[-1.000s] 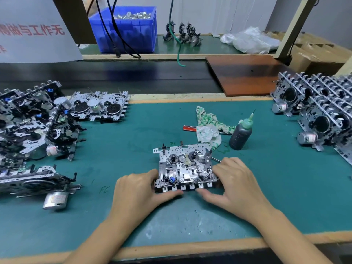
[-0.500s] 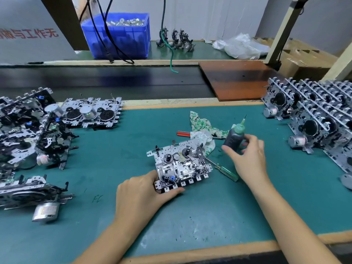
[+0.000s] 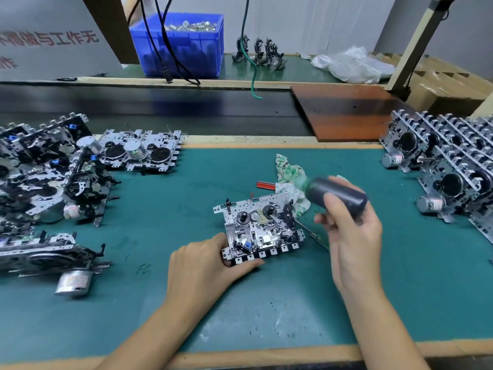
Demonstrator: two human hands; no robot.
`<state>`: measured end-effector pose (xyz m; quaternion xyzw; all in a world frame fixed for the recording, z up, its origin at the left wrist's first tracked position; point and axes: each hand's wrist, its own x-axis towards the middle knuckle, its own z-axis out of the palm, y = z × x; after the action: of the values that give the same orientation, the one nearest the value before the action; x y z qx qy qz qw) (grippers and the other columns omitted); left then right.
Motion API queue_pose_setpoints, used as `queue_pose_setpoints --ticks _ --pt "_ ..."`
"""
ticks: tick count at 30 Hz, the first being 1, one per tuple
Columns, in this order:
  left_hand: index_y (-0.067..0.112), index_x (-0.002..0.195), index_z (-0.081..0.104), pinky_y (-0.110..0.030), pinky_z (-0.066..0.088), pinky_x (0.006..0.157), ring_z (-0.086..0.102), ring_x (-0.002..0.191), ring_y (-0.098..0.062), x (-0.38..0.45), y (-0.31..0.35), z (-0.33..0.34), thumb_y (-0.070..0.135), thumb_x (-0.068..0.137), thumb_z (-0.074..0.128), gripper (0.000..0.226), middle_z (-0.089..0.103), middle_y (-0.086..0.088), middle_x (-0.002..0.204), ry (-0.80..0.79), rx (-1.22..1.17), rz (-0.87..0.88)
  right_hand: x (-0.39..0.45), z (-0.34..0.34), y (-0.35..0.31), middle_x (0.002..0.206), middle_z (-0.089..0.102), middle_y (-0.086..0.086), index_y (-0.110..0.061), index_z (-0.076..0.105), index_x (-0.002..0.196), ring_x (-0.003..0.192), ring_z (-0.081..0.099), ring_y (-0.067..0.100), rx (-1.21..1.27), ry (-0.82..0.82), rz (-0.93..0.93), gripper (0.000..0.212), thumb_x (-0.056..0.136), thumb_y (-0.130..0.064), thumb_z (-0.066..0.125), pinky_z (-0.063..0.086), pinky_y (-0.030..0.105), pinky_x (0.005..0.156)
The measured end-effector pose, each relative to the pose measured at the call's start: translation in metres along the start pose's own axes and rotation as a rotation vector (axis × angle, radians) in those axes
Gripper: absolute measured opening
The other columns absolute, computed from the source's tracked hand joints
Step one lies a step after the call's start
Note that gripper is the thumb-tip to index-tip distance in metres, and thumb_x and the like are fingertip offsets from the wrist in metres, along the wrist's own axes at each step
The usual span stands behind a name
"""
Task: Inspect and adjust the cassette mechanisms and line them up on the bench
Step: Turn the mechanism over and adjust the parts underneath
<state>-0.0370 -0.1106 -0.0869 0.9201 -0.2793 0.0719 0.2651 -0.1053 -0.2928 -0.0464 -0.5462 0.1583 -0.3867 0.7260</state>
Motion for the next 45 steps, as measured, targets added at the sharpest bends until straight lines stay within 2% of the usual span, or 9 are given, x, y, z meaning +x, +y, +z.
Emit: queue_pose_setpoints --ticks 2,4,7,10,16,21,32,37,45 --pt "0.025 0.06 0.051 -0.03 0.032 0.047 0.06 0.055 -0.029 0.0 0.0 0.0 0.087 0.055 0.034 0.065 0.056 -0.001 0.047 -0.006 0.019 0.003 0.0 0.001 0.0 0.075 0.069 -0.008 -0.013 0.06 0.09 0.053 0.053 0.0 0.26 0.041 0.152 0.023 0.07 -0.024 0.064 0.043 0.014 0.046" --pt "0.023 0.062 0.056 -0.03 0.034 0.046 0.059 0.052 -0.029 0.0 -0.001 0.001 0.086 0.056 0.036 0.066 0.055 -0.001 0.045 0.015 0.02 0.025 0.0 0.0 0.001 0.066 0.065 -0.007 -0.013 0.058 0.086 0.046 0.047 0.001 0.3 0.082 0.186 0.025 0.071 -0.034 0.059 0.038 0.014 0.039" --pt "0.028 0.055 0.039 -0.03 0.036 0.043 0.057 0.046 -0.03 0.0 0.0 0.0 0.083 0.058 0.041 0.055 0.053 -0.002 0.042 0.053 -0.011 0.042 -0.003 0.001 0.002 0.061 0.063 -0.009 -0.014 0.056 0.082 0.048 0.053 0.004 0.21 0.105 0.153 0.028 0.073 -0.04 0.064 0.034 0.013 0.036" --pt "0.032 0.056 0.015 -0.03 0.036 0.042 0.055 0.044 -0.032 0.0 0.001 0.0 0.081 0.058 0.044 0.057 0.051 -0.003 0.041 0.085 -0.031 0.062 -0.007 0.006 0.003 0.056 0.059 -0.009 -0.013 0.055 0.079 0.046 0.05 0.005 0.096 0.137 0.095 0.03 0.07 -0.036 0.072 0.033 0.015 0.035" --pt "0.037 0.057 0.016 -0.029 0.035 0.043 0.056 0.045 -0.03 -0.001 0.0 0.002 0.08 0.058 0.044 0.052 0.053 -0.002 0.042 0.097 -0.047 0.076 -0.012 0.011 0.008 0.055 0.059 -0.013 -0.003 0.055 0.091 0.049 0.054 -0.001 -0.044 0.198 0.054 0.061 0.056 -0.052 0.063 0.038 0.012 0.038" --pt "0.032 0.058 0.021 -0.026 0.032 0.039 0.053 0.04 -0.028 0.001 0.001 0.0 0.076 0.059 0.049 0.052 0.049 0.0 0.039 0.124 -0.015 0.109 -0.013 0.009 0.009 0.058 0.062 -0.012 -0.015 0.058 0.081 0.053 0.058 0.0 -0.133 0.18 0.035 0.046 0.057 -0.054 0.063 0.041 0.014 0.04" --pt "0.034 0.064 0.03 -0.025 0.032 0.038 0.052 0.037 -0.027 0.001 0.002 -0.002 0.073 0.059 0.053 0.046 0.049 0.0 0.037 0.132 -0.017 0.122 -0.015 0.009 0.01 0.055 0.06 -0.012 -0.012 0.056 0.077 0.05 0.055 -0.002 -0.134 0.105 -0.008 0.041 0.062 -0.05 0.062 0.04 0.013 0.039" --pt "0.026 0.058 0.048 -0.026 0.033 0.039 0.053 0.039 -0.027 0.0 0.002 -0.002 0.074 0.059 0.052 0.048 0.049 0.0 0.039 0.099 0.0 0.096 -0.015 0.009 0.012 0.055 0.06 -0.011 -0.015 0.057 0.074 0.048 0.053 0.001 -0.18 0.098 -0.043 0.036 0.066 -0.05 0.06 0.039 0.014 0.039" --pt "0.028 0.061 0.028 -0.026 0.032 0.037 0.05 0.036 -0.028 0.0 0.002 -0.003 0.074 0.06 0.051 0.052 0.047 -0.001 0.037 0.119 -0.007 0.123 -0.015 0.008 0.013 0.056 0.06 -0.011 -0.016 0.057 0.075 0.049 0.053 0.002 -0.175 0.11 -0.06 0.036 0.065 -0.05 0.062 0.039 0.015 0.039"
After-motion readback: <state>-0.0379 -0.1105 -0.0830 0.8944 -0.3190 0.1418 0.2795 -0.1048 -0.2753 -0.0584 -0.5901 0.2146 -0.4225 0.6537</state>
